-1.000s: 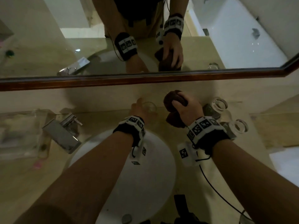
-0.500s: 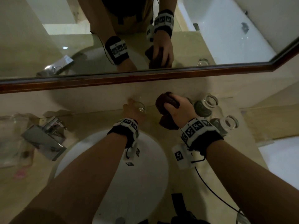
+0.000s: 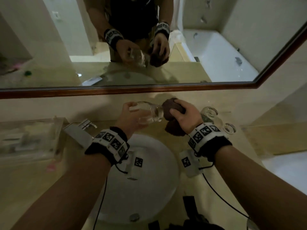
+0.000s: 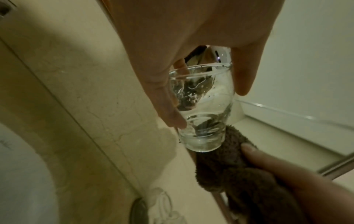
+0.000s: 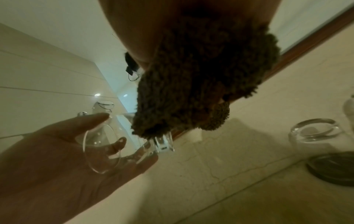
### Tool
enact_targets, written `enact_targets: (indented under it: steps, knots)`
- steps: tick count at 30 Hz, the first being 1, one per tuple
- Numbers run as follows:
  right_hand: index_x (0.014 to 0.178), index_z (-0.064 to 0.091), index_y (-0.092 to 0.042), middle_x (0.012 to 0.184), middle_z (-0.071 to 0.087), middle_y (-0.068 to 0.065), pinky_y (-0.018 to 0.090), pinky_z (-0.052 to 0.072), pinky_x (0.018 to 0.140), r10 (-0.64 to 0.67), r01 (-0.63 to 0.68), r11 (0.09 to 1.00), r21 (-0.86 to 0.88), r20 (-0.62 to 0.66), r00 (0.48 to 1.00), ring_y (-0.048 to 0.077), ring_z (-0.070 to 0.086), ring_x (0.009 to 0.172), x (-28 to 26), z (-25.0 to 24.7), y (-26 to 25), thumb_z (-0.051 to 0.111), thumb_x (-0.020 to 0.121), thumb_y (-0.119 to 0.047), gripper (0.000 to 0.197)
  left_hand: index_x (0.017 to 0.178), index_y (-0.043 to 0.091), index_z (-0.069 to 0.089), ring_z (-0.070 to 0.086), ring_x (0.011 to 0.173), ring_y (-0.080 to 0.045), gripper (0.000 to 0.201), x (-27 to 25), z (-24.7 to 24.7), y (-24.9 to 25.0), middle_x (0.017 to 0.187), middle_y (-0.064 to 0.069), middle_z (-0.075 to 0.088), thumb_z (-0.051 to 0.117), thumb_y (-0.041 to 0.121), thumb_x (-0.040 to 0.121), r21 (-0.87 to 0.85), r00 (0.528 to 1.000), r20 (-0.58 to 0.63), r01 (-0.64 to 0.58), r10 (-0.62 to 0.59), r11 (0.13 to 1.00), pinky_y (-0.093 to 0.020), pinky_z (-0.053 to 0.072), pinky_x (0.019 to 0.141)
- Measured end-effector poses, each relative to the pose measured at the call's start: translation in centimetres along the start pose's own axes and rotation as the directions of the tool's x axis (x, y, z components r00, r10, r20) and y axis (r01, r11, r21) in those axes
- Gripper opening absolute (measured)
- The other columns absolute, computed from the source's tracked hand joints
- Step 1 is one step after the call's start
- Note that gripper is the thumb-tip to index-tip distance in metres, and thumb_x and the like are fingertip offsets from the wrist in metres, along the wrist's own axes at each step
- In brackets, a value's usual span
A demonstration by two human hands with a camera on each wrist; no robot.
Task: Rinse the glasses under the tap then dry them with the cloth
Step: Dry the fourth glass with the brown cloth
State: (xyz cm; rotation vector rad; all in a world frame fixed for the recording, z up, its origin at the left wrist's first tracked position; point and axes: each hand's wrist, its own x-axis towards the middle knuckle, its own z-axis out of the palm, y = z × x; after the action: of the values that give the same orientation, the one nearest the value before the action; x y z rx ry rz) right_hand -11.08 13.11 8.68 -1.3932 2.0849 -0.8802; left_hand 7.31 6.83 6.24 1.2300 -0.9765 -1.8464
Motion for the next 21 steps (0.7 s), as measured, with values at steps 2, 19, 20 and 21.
enact_targets:
  steps: [2, 19, 20, 21]
  knots:
    - [0.131, 0.054, -0.017, 0.129, 0.057, 0.010, 0.038, 0.039, 0.105, -0.015, 0.016, 1.000, 0.026, -0.041, 0.999, 0.026, 0.052, 0.118, -1.2, 0.0, -1.4, 0.063, 0.088, -0.026, 0.045, 0.124, 0.021, 0.037, 0.063, 0.095, -0.029, 0.052, -1.7, -0.8, 0.8, 0.121, -0.014, 0.053, 0.069, 0.009, 0.084, -0.106, 0.998, 0.058, -0.011, 0.018, 0.994, -0.037, 0.057, 0.065]
    - [0.124, 0.061, -0.012, 0.111, 0.062, 0.003, 0.027, 0.040, 0.101, -0.240, 0.255, 0.923, 0.288, -0.089, 0.967, 0.013, 0.055, 0.108, -7.8, 0.0, -9.4, 0.056, 0.094, -0.016, 0.031, 0.126, 0.015, 0.050, 0.063, 0.112, -0.038, 0.065, -9.0, -4.6, 1.5, 0.133, -0.018, 0.058, 0.076, 0.018, 0.067, -0.247, 0.935, 0.321, -0.068, 0.148, 0.967, -0.054, 0.051, 0.093]
    - [0.123, 0.062, -0.013, 0.109, 0.061, 0.001, 0.028, 0.039, 0.102, -0.250, 0.266, 0.928, 0.263, -0.091, 0.964, 0.014, 0.055, 0.108, -7.9, 0.0, -9.7, 0.056, 0.094, -0.019, 0.030, 0.124, 0.016, 0.050, 0.062, 0.113, -0.040, 0.063, -9.0, -4.9, 1.5, 0.132, -0.020, 0.058, 0.076, 0.015, 0.067, -0.258, 0.932, 0.326, -0.073, 0.158, 0.963, -0.057, 0.047, 0.097]
    - [0.123, 0.063, -0.015, 0.108, 0.060, 0.001, 0.029, 0.038, 0.103, -0.260, 0.273, 0.935, 0.228, -0.085, 0.962, 0.015, 0.054, 0.110, -8.0, 0.0, -9.9, 0.055, 0.095, -0.023, 0.030, 0.124, 0.017, 0.050, 0.061, 0.113, -0.041, 0.064, -9.0, -5.1, 1.4, 0.131, -0.021, 0.058, 0.077, 0.014, 0.066, -0.268, 0.925, 0.341, -0.074, 0.167, 0.961, -0.059, 0.044, 0.099]
